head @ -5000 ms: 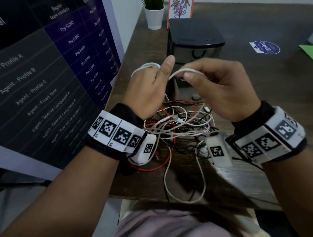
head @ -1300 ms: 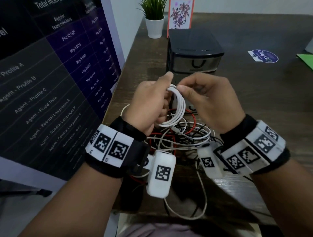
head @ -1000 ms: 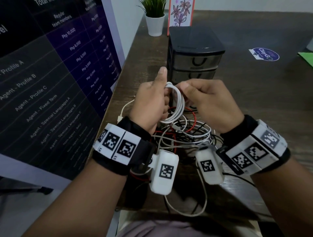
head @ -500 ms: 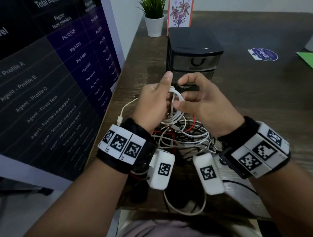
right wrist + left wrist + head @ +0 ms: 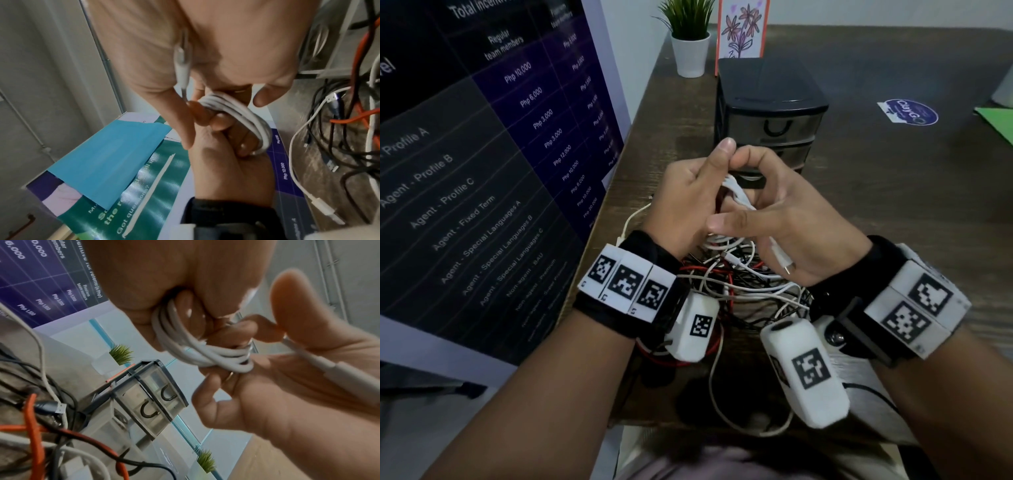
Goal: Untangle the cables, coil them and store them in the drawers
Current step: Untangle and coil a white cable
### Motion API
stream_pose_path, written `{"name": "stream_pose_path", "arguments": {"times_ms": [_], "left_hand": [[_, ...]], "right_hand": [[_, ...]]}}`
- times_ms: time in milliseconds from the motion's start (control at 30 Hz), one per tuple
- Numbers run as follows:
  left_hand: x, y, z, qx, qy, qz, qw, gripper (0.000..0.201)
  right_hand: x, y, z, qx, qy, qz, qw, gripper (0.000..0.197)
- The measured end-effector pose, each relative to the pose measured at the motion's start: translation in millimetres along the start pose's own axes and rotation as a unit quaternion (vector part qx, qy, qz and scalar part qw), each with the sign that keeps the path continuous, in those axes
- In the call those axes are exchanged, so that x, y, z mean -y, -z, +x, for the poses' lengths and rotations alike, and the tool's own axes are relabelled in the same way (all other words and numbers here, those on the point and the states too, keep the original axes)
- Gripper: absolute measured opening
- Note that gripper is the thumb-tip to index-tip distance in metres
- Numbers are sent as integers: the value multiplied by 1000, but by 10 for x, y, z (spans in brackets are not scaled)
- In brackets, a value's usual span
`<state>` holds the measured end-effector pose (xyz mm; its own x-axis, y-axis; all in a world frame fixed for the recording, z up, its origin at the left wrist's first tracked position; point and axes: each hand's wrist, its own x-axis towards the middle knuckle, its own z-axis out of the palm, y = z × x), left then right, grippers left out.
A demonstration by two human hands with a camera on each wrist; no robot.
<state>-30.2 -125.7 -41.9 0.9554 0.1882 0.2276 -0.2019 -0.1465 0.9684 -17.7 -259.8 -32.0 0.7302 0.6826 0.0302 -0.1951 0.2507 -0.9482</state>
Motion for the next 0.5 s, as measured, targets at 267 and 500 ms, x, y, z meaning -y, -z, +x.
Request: {"name": "stream_pose_path", "arguments": {"times_ms": [267, 500], "left_hand": [[55, 36, -29, -40, 31, 3, 999, 56], [154, 114, 51, -87, 50, 4, 995, 71]], "right_hand": [[13, 23, -48, -41, 49, -259, 964, 51], [34, 181, -61, -157, 94, -453, 872, 9]]}}
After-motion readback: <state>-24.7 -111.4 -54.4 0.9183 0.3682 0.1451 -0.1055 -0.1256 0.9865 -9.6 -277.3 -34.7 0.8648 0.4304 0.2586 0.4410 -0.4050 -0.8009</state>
